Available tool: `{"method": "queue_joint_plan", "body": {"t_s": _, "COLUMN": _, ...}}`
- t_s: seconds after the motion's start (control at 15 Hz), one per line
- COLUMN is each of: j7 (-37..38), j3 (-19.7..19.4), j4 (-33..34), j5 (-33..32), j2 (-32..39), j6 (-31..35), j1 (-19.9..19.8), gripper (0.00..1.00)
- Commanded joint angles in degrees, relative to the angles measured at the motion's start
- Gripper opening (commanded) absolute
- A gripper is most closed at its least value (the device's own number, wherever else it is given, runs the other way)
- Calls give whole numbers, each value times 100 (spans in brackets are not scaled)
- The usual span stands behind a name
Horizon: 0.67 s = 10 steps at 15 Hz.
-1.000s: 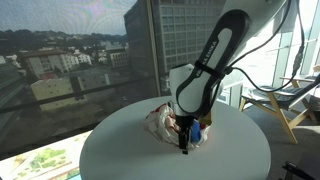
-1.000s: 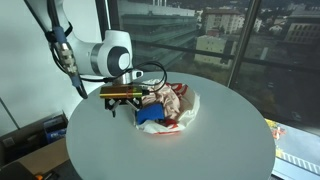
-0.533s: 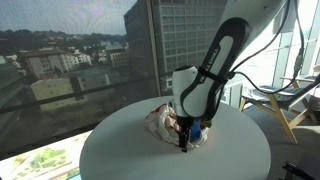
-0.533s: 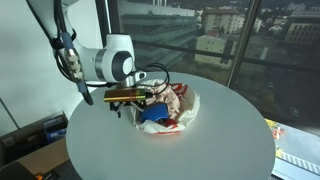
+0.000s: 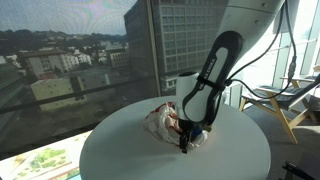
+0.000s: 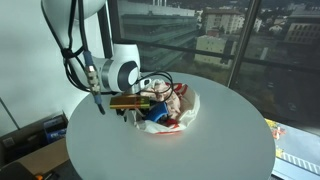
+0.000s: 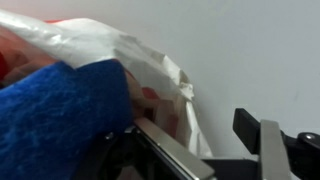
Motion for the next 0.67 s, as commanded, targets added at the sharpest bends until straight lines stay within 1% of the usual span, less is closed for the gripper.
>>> {"method": "queue_joint_plan", "body": {"t_s": 0.0, "j7": -223, "j3": 207, "j4": 94, "j5": 160, "j2": 72, "j6": 44, "j1": -238, "gripper": 51}}
{"method": "queue_joint_plan", "body": {"t_s": 0.07, "j7": -248, "j3": 235, "j4": 98, "j5": 168, "j2": 78, "j6": 41, "j1": -270, "gripper": 44}}
{"method": "queue_joint_plan", "body": {"t_s": 0.27, "j7": -275, "j3": 257, "j4": 120, "j5": 151, "j2": 97, "j6": 10, "j1": -316, "gripper": 19}}
{"method": "queue_joint_plan", "body": {"t_s": 0.33, "j7": -261, "j3": 248, "j4": 135, "j5": 147, "j2": 103, "j6": -16, "j1": -313, "gripper": 13}}
{"method": "queue_joint_plan", "body": {"t_s": 0.4, "j7": -345, "j3": 371, "j4": 159, "j5": 263, "j2": 113, "j6": -104, "j1": -422, "gripper": 8}}
{"method": "queue_joint_plan", "body": {"t_s": 0.47, "j7": -447, "j3": 528, "j4": 188, "j5": 415, "j2": 121, "j6": -204, "j1": -555, "gripper": 5}}
{"method": "queue_joint_plan", "body": {"t_s": 0.6, "j7": -1096, "j3": 1323, "j4": 294, "j5": 1222, "j2": 150, "j6": -633, "j1": -1248, "gripper": 1}}
